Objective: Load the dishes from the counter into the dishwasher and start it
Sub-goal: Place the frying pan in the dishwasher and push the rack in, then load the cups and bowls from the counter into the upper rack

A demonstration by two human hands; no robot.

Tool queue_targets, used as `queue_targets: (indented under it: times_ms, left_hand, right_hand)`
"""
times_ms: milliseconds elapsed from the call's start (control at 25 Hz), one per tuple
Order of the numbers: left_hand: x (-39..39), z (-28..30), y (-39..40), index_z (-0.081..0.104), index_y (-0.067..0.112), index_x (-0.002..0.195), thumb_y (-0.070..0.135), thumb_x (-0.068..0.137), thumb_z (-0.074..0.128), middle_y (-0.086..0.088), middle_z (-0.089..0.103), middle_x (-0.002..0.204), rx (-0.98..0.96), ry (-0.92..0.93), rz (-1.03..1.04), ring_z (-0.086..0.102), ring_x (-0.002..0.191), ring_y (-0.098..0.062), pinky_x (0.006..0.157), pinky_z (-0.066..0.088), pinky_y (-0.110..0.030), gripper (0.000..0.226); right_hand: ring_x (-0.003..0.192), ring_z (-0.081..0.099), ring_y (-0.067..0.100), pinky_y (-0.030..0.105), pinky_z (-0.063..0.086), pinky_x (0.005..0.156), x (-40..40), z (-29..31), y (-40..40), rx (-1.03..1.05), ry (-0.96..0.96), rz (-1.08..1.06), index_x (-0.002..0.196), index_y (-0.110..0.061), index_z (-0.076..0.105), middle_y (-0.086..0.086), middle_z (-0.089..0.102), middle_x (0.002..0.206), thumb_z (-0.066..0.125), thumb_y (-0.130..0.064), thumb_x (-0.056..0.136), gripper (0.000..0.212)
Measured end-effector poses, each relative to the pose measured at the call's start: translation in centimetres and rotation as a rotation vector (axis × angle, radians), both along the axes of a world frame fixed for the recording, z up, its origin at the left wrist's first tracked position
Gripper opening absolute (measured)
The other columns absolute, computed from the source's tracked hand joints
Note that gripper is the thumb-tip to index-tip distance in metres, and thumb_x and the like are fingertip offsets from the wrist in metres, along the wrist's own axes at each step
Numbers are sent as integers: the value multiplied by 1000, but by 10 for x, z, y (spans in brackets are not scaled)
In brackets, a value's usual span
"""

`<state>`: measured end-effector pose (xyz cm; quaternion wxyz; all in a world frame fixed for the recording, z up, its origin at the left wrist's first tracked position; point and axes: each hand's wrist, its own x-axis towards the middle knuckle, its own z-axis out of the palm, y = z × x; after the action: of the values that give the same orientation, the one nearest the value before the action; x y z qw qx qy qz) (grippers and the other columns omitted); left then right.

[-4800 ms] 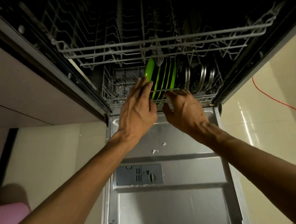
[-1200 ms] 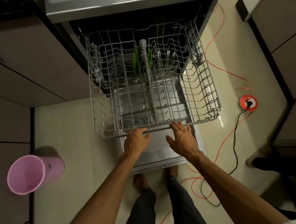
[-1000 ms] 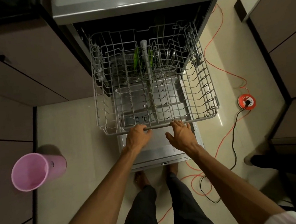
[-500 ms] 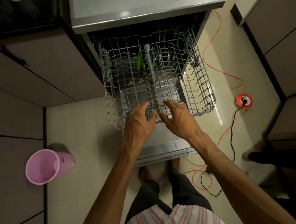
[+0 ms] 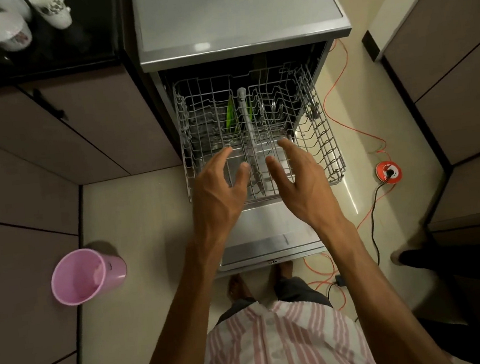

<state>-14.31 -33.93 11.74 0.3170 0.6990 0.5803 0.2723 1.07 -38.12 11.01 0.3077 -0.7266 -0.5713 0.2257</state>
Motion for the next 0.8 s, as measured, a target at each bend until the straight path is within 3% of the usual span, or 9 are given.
queue_targets:
  times_ms: [240, 440, 800]
  left_hand:
    - [-11, 16, 10, 47, 16, 142, 41, 97, 54, -7, 50, 144, 15, -22, 50, 53, 127, -22, 106, 43, -33, 52]
    - [-9, 36, 25, 49, 13, 140, 37, 97, 56, -6, 52, 143, 86, -13, 105, 48, 131, -16, 98, 34, -17, 50]
    - [0, 47, 31, 51, 11, 139, 41, 96, 56, -8, 53, 142, 110, -26, 183, 50, 130, -17, 97, 35, -16, 53]
  right_hand:
    - [140, 37, 19, 41, 36, 113, -10, 19, 18, 50, -32, 64, 148, -13, 37, 7, 43, 151, 38, -52, 100, 61]
    - [139, 39, 21, 36, 36, 110, -7, 28, 41, 80, -30, 132, 148, -12, 35, 9, 42, 151, 38, -51, 101, 61]
    - [140, 36, 20, 37, 33, 112, -3, 46, 61, 98, 15, 235, 148, -15, 35, 8, 40, 152, 38, -48, 101, 58]
